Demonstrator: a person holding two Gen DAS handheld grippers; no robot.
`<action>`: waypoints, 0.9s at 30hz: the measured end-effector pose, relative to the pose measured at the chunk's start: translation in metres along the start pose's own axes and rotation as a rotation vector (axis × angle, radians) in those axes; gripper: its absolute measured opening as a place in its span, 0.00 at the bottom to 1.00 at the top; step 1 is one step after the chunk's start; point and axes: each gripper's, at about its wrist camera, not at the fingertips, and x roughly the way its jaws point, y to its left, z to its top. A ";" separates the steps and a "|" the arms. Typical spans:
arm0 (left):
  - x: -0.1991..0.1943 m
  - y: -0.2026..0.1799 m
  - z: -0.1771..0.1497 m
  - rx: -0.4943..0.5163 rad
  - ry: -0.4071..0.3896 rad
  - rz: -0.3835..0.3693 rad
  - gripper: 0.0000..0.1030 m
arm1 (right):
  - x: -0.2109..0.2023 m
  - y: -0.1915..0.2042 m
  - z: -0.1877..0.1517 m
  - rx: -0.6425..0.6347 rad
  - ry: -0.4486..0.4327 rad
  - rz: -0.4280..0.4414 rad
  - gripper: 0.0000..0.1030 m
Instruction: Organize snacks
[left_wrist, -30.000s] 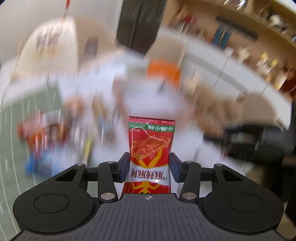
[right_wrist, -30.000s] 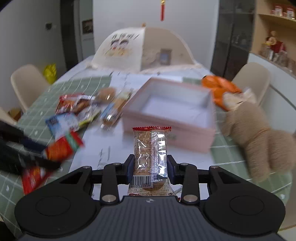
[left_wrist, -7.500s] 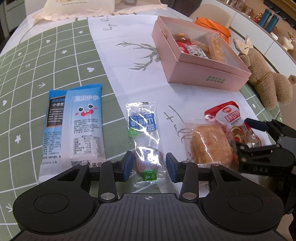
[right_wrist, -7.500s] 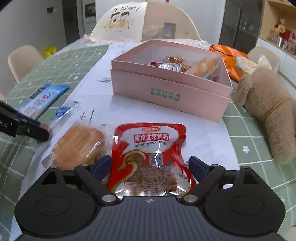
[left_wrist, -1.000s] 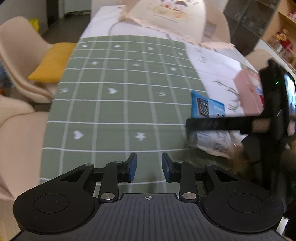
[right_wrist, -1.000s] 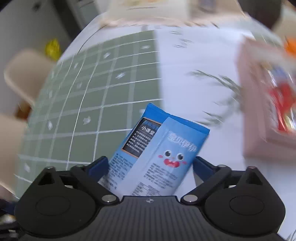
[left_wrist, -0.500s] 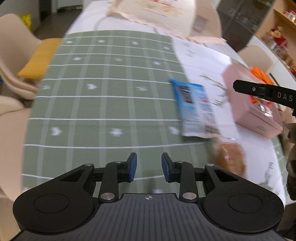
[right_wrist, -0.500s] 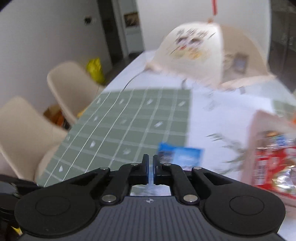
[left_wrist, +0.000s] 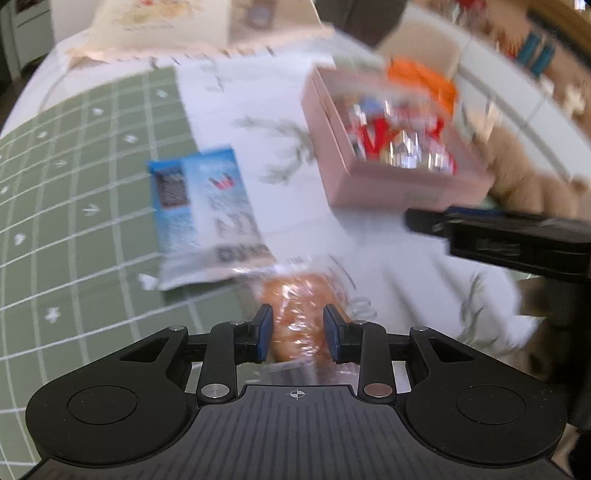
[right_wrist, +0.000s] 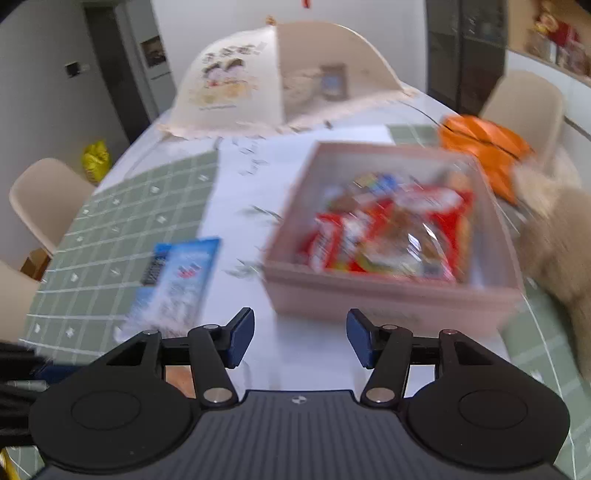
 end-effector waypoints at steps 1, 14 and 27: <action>0.005 -0.009 0.000 0.030 -0.007 0.028 0.52 | -0.004 -0.006 -0.005 0.007 0.001 -0.008 0.56; 0.000 0.001 -0.014 0.036 -0.003 -0.020 0.57 | -0.001 -0.026 -0.038 0.075 0.037 -0.043 0.66; -0.047 0.124 -0.065 -0.299 -0.045 0.129 0.57 | 0.090 0.083 0.016 0.049 0.149 0.213 0.76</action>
